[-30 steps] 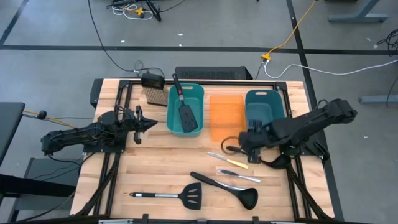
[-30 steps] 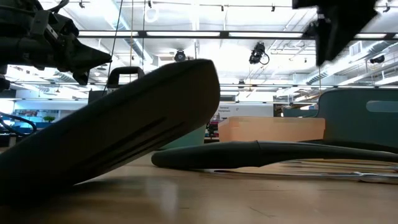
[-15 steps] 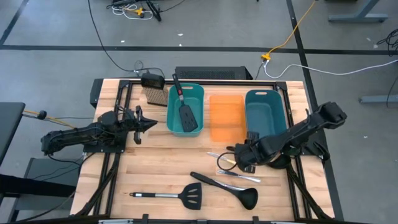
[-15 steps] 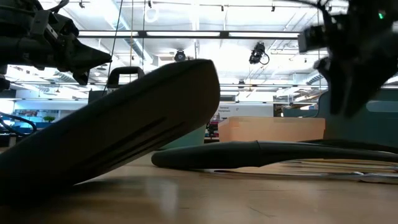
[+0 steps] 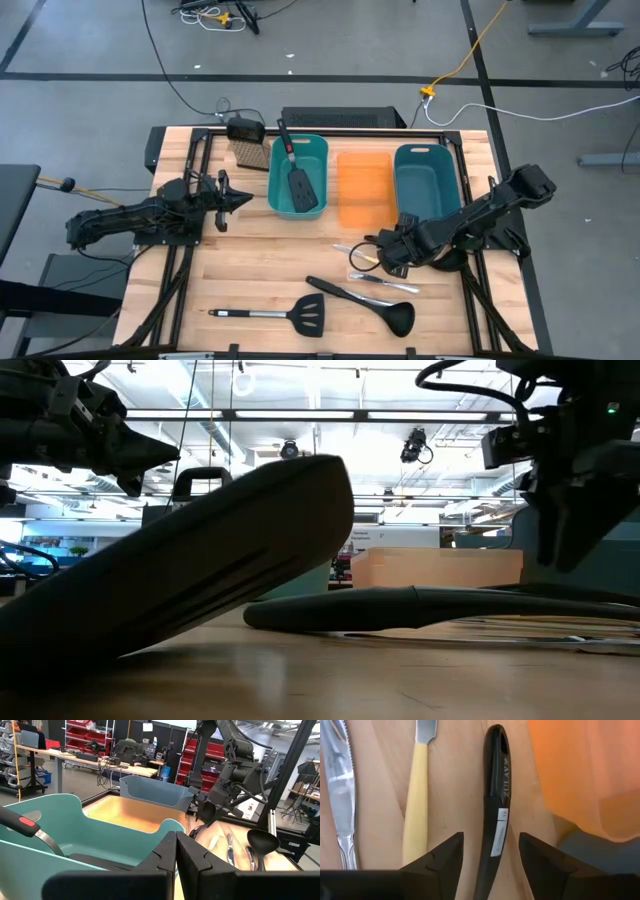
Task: Pick & Place Kitchen Items
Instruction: Put the yellow table knife into the orange bin
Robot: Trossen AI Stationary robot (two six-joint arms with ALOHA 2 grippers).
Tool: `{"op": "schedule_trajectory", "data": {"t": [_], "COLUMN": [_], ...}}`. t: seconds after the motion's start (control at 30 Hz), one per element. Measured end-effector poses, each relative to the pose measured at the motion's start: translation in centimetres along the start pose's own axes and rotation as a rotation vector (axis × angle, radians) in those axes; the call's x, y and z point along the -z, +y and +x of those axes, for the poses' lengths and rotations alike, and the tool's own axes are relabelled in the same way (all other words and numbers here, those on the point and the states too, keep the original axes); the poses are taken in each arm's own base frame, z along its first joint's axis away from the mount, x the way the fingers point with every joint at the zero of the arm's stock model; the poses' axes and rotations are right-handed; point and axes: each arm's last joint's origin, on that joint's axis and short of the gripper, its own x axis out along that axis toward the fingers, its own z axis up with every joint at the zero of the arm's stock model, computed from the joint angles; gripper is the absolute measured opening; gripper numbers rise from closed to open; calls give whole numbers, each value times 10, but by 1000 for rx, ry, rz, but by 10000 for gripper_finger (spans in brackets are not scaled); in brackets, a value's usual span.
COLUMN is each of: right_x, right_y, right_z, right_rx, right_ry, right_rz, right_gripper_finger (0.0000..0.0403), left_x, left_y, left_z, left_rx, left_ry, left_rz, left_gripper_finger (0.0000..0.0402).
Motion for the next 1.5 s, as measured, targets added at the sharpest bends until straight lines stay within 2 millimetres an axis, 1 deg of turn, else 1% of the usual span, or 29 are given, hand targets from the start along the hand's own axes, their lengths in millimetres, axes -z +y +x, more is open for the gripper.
{"op": "schedule_trajectory", "data": {"t": [0.2, 0.37, 0.57, 0.73, 0.87, 1.03, 1.13, 1.37, 1.5], "right_x": [8, 6, 0, 0, -3, -10, -6, 6, 12], "right_y": [-3, -3, 3, 4, 9, 22, 26, 26, 27], "right_z": [12, 13, 13, 13, 12, 7, 6, 6, 13], "right_rx": [29, 39, -36, -45, -121, -298, -311, -233, -235], "right_ry": [-23, -44, -92, -94, -106, -164, -148, -74, -92], "right_rz": [28, 27, 12, 7, -10, -44, -32, 39, 72], "right_gripper_finger": [199, 199, 199, 199, 199, 199, 199, 199, 199], "left_x": [0, 0, 0, 0, 0, 0, 0, 0, 0], "left_y": [0, 0, 0, 0, 0, 0, 0, 0, 0], "left_z": [0, 0, 0, 0, 0, 0, 0, 0, 0], "left_rx": [0, 0, 0, 0, 0, 1, 1, 1, 1], "left_ry": [0, 0, 1, 1, 1, 1, 2, 2, 1], "left_rz": [0, 0, 12, 16, 16, 16, 16, 16, 16], "left_gripper_finger": [14, 14, 14, 14, 14, 14, 14, 14, 14]}}
